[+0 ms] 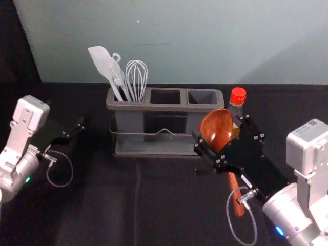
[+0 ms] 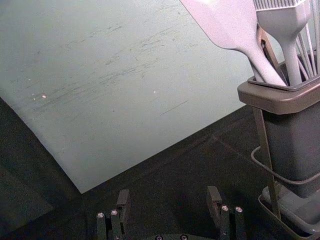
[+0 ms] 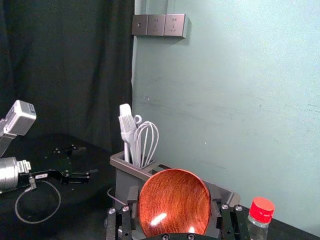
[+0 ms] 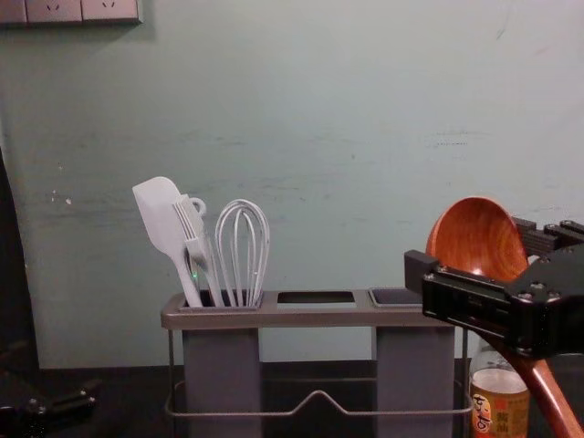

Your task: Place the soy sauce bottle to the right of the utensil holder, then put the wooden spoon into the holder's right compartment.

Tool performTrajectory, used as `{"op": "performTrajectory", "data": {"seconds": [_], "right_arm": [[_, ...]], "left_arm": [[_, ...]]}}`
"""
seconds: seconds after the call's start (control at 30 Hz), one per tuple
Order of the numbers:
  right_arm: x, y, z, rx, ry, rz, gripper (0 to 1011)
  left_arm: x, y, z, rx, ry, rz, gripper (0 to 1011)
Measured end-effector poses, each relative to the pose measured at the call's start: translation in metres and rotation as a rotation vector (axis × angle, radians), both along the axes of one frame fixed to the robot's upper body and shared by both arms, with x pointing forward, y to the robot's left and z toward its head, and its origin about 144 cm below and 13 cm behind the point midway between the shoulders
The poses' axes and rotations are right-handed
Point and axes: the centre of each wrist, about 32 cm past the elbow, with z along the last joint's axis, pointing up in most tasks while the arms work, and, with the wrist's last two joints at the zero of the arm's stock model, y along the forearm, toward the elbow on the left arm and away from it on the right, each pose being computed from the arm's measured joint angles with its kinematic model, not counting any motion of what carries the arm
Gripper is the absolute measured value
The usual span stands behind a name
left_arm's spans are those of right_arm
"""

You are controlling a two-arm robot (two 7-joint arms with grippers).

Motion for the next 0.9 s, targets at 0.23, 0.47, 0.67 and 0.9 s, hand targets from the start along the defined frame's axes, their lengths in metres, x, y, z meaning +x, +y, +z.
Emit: {"op": "performTrajectory", "data": {"seconds": [0.23,0.47,0.67,0.9], "right_arm": [[0.0,0.001,0.001,-0.002,0.003,0.0,837],[0.0,0.001,0.001,-0.004,0.006,-0.001,837],[0.0,0.001,0.001,-0.005,0.006,-0.001,838],[0.022,0.004,0.017,0.006,-0.088,0.002,838]], "left_arm": [[0.0,0.0,0.0,0.0,0.0,0.0,1000],[0.0,0.0,0.0,0.0,0.0,0.0,1000],[0.0,0.0,0.0,0.0,0.0,0.0,1000],[0.0,0.0,0.0,0.0,0.0,0.0,1000]]}}
